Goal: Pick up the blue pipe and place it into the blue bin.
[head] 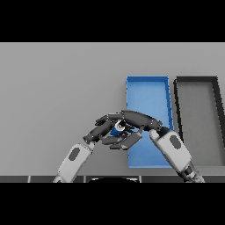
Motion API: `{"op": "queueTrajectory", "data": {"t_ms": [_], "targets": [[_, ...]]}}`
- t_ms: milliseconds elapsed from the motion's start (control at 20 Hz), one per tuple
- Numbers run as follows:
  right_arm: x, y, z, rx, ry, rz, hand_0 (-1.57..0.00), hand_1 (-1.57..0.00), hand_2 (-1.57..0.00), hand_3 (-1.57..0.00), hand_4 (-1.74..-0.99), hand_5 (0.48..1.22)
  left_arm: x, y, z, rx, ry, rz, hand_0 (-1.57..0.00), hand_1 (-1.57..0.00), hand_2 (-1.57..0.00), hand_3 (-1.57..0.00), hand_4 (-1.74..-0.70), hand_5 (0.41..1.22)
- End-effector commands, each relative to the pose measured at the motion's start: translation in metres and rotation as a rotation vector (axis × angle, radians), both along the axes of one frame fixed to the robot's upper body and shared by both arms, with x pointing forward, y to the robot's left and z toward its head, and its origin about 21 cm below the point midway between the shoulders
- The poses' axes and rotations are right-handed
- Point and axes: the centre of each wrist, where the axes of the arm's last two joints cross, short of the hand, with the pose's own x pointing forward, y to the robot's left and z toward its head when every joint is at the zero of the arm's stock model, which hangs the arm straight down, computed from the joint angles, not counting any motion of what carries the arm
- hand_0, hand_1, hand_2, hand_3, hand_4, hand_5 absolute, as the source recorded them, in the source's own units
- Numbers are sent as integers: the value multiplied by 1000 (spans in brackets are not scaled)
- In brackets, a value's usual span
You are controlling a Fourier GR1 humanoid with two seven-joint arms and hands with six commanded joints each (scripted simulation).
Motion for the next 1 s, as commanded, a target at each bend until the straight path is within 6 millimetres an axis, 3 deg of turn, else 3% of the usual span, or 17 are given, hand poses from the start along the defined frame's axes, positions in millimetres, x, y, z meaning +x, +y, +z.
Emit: {"op": "queueTrajectory", "data": {"t_ms": [0,150,300,400,500,800,850,900,950], "targets": [[0,4,-1,-2,-3,13,-630,-652,-657,-504,-1383,523,-2,-1,1,7,21,-2,-1571,-1571,-1528,-1139,-1596,1221],[4,13,-5,26,-3,26,-1089,-1101,-1103,-896,-1537,600,-4,-2,-1,-9,2,-3,-1571,-1571,-1549,-1228,-1667,1221],[6,9,-7,87,25,31,-1324,-1330,-1331,-1225,-1481,869,-1,-2,2,-1,4,-3,-1571,-1571,-1560,-1331,-1703,1221],[0,15,-9,107,-5,43,-1413,-1417,-1418,-1350,-1474,996,-2,-4,1,-25,-8,-4,-1571,-1571,-1549,-1372,-1717,1221],[-3,17,-10,125,-28,57,-1470,-1472,-1473,-1429,-1481,1077,-1,-5,4,-20,-16,-5,-1571,-1571,-1545,-1396,-1725,1221],[-9,16,-13,163,73,36,-1545,-1545,-1545,-1534,-1494,1183,-2,-3,3,-27,-29,-3,-1571,-1571,-1564,-1434,-1732,1221],[-6,15,-12,175,76,37,-1550,-1550,-1550,-1541,-1495,1191,-1,-2,6,-22,-37,5,-1571,-1571,-1566,-1264,-1734,1221],[-7,15,-13,177,70,27,-1554,-1554,-1555,-1547,-1496,1197,-2,-2,4,-15,-48,8,-1446,-1368,-1336,-1051,-1629,1221],[-10,17,-12,171,62,13,-1557,-1558,-1558,-1552,-1496,1202,-1,0,4,6,-57,2,-1175,-1094,-1069,-841,-1512,1221]]}}
